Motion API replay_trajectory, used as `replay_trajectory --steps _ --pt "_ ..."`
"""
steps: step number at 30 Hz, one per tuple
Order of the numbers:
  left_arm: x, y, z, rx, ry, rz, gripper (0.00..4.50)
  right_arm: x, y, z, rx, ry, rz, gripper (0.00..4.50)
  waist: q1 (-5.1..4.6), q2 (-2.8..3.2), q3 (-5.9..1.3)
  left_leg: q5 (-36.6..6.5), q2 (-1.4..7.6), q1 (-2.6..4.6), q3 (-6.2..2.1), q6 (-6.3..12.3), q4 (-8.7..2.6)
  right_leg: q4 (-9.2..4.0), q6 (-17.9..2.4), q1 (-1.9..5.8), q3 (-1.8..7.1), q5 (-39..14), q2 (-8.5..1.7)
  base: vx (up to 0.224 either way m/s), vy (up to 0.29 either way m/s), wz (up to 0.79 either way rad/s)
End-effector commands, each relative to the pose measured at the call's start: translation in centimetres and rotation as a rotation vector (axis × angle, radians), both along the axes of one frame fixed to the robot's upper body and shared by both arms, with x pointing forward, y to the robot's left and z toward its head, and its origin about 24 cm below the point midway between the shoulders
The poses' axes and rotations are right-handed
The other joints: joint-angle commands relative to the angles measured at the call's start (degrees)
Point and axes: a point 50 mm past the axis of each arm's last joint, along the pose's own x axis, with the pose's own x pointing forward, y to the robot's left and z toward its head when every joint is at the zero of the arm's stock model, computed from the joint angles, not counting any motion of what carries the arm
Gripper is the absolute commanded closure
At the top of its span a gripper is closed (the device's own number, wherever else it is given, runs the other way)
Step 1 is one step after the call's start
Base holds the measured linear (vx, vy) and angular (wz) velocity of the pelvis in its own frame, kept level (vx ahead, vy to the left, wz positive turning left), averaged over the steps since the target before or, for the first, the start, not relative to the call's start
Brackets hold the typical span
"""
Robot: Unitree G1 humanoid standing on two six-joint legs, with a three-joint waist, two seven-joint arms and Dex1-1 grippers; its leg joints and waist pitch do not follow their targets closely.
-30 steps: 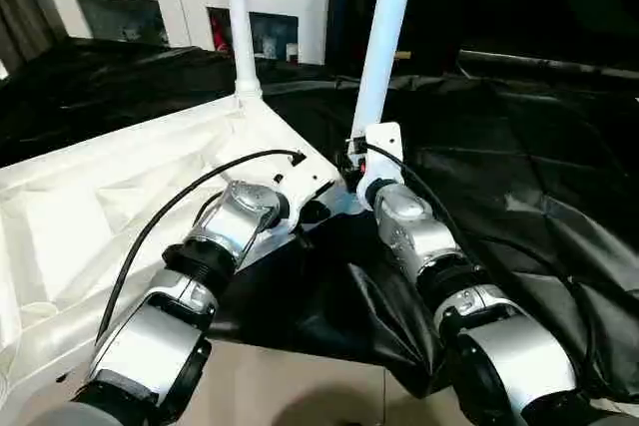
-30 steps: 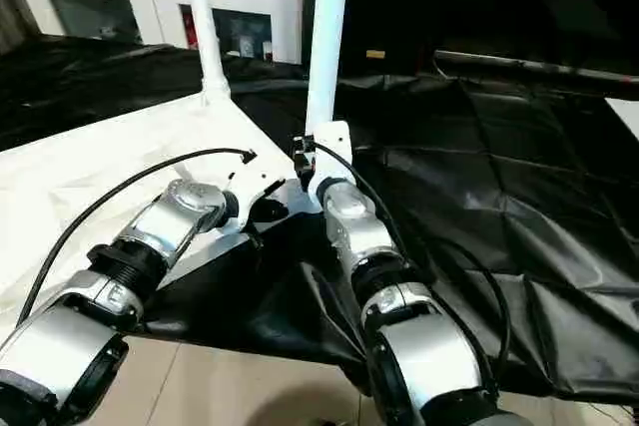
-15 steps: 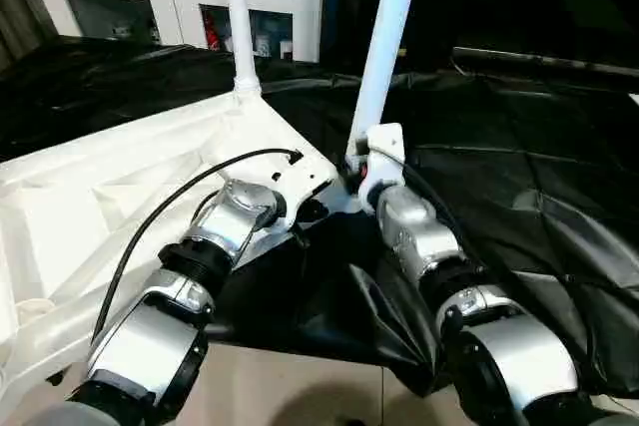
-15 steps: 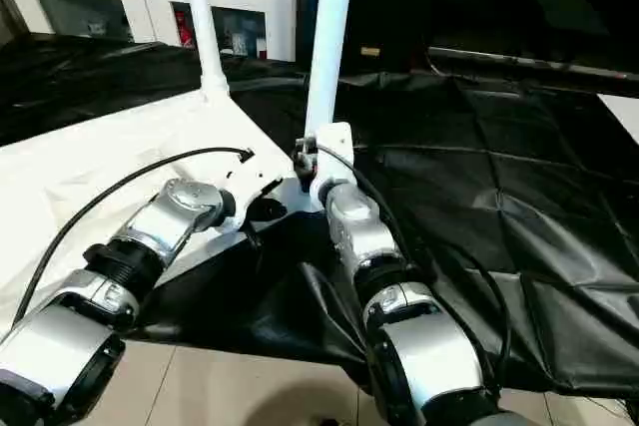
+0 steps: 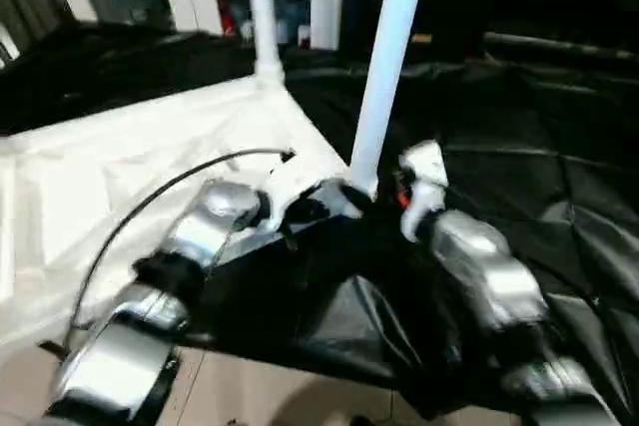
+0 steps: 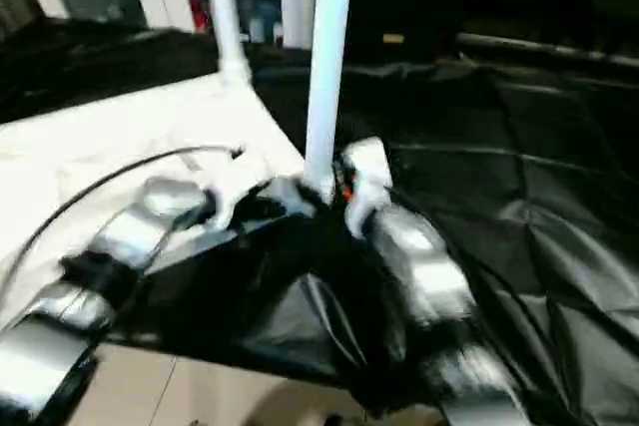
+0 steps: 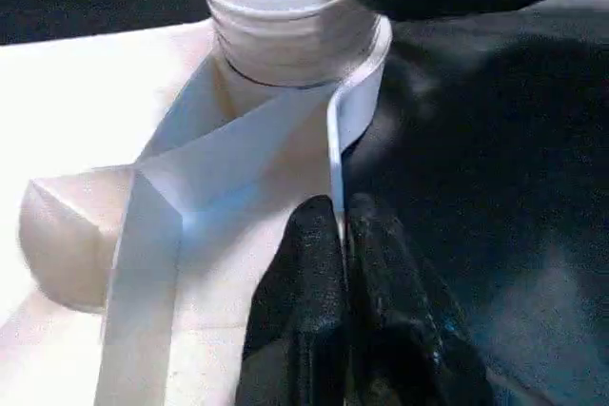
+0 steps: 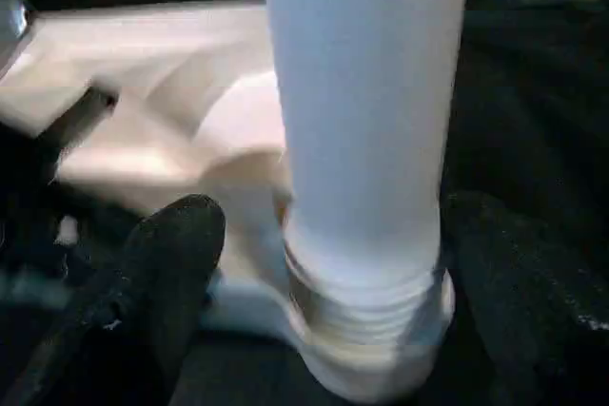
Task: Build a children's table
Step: Insert table leg to table base
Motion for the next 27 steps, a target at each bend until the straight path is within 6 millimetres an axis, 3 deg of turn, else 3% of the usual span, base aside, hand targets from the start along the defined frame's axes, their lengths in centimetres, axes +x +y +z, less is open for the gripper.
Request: replay_trajectory --steps 1,2,3,4,5,6,11,12,15,16,17,21,23,25,27 --pt "-1.5 -0.8 0.0 0.002 0.031 -0.184 4.5 -1.3 0.1 0.4 -0.025 -0.003 0.084 0.19 0.37 0.43 -4.54 1.6 0.94 -1.06 0.47 8.49 -2.43 -3.2 -9.1 6.07 4.0 -2.4 -4.84 0.0 0.0 0.0" --pt "-1.9 -0.5 0.0 0.008 0.044 -0.229 4.5 -1.8 -0.1 0.3 -0.04 0.001 0.121 0.19 0.47 1.78 -4.15 -1.0 0.96 -0.82 0.51 6.62 -2.64 -3.84 -7.9 5.65 4.02 -7.3 -4.82 0.0 0.0 0.0" --pt "-1.9 -0.5 0.0 0.008 0.044 -0.229 4.5 -1.8 -0.1 0.3 -0.04 0.001 0.121 0.19 0.3 1.4 -4.09 -2.7 1.13 -0.61 0.62 5.82 -2.81 -4.38 -7.4 5.54 3.91 -9.7 -4.74 0.0 0.0 0.0" --pt "-2.2 -0.3 0.0 0.011 0.054 -0.262 4.5 -2.2 -0.2 0.2 -0.062 0.0 0.157 0.19 0.2 1.03 -3.98 -4.8 0.71 -0.59 0.76 4.57 -2.82 -4.8 -6.1 5.61 3.81 -13.7 -4.46 0.0 0.0 0.0" --pt "-2.5 -0.2 0.1 0.014 0.06 -0.296 4.5 -2.5 -0.2 0.1 -0.079 0.002 0.188 0.19 0.26 1.01 -3.92 -5.7 0.63 -0.42 0.85 3.93 -2.88 -5.07 -5.1 5.4 3.88 -16.5 -4.31 0.0 0.0 0.0" --pt "-2.7 -0.1 0.2 0.015 0.07 -0.323 4.5 -2.7 -0.3 0.0 -0.092 0.006 0.211 0.19 0.27 1.4 -3.82 -6.0 0.71 -0.23 0.96 3.58 -2.91 -5.26 -4.6 5.05 4.02 -17.9 -4.25 0.0 0.0 0.0" --pt "-2.9 0.0 0.6 0.016 0.08 -0.371 4.5 -3.0 -0.5 -0.3 -0.153 0.025 0.292 0.19 0.3 1.37 -4.08 -4.8 0.71 -0.48 0.93 3.29 -2.74 -4.96 -4.7 5.17 4.11 -16.5 -4.09 0.0 0.0 0.0" --pt "-2.9 0.0 0.6 0.02 0.08 -0.373 4.5 -3.2 -0.5 -0.3 -0.151 0.032 0.303 0.19 0.26 1.34 -4.24 -3.6 0.73 -0.93 0.75 3.45 -2.67 -4.5 -5.1 5.49 4.12 -14.2 -4.07 0.0 0.0 0.0" --pt "-3.0 0.1 0.7 0.02 0.086 -0.384 4.5 -3.2 -0.5 -0.3 -0.169 0.043 0.325 0.19 0.18 1.41 -4.43 -2.0 0.89 -1.31 0.54 3.59 -2.5 -3.95 -6.0 5.69 4.16 -10.7 -4.23 0.0 0.0 0.0" --pt "-3.0 0.1 0.7 0.023 0.081 -0.379 4.5 -3.2 -0.6 -0.3 -0.175 0.046 0.335 0.19 0.09 1.08 -4.48 -1.6 0.78 -1.57 0.53 3.74 -2.38 -3.74 -6.3 5.87 4.14 -9.2 -4.19 0.0 0.0 0.0" --pt "-3.0 0.2 0.7 0.025 0.079 -0.376 4.5 -3.1 -0.6 -0.4 -0.181 0.044 0.331 0.19 0.09 1.29 -4.52 -1.5 0.82 -1.6 0.47 3.87 -2.34 -3.56 -6.7 5.86 4.14 -8.5 -4.29 0.0 0.0 0.0" --pt "-3.1 0.2 0.6 0.024 0.083 -0.377 4.5 -2.9 -0.7 -0.4 -0.191 0.044 0.336 0.19 0.03 1.18 -4.55 -1.4 0.75 -1.65 0.52 4.0 -2.17 -3.57 -6.8 5.85 4.12 -8.6 -4.32 0.0 0.0 0.0" --pt "-3.0 0.3 0.6 0.023 0.084 -0.375 4.5 -2.8 -0.6 -0.4 -0.197 0.044 0.34 0.53 0.04 1.17 -4.57 -1.6 0.69 -1.65 0.54 3.92 -2.14 -3.65 -6.5 5.9 4.08 -9.6 -4.36 0.0 0.0 0.0" --pt "-3.0 0.3 0.6 0.024 0.083 -0.374 4.5 -2.8 -0.6 -0.4 -0.197 0.045 0.344 0.53 0.05 0.86 -4.57 -1.6 0.62 -1.68 0.59 3.87 -2.11 -3.71 -6.1 5.96 4.07 -10.2 -4.31 0.0 0.0 0.0" --pt "-3.0 0.3 0.6 0.025 0.083 -0.373 4.5 -2.8 -0.6 -0.4 -0.195 0.047 0.344 0.87 0.11 1.0 -4.53 -1.4 0.61 -1.7 0.57 3.96 -2.08 -3.74 -5.7 5.9 4.07 -10.6 -4.31 0.0 0.0 0.0"
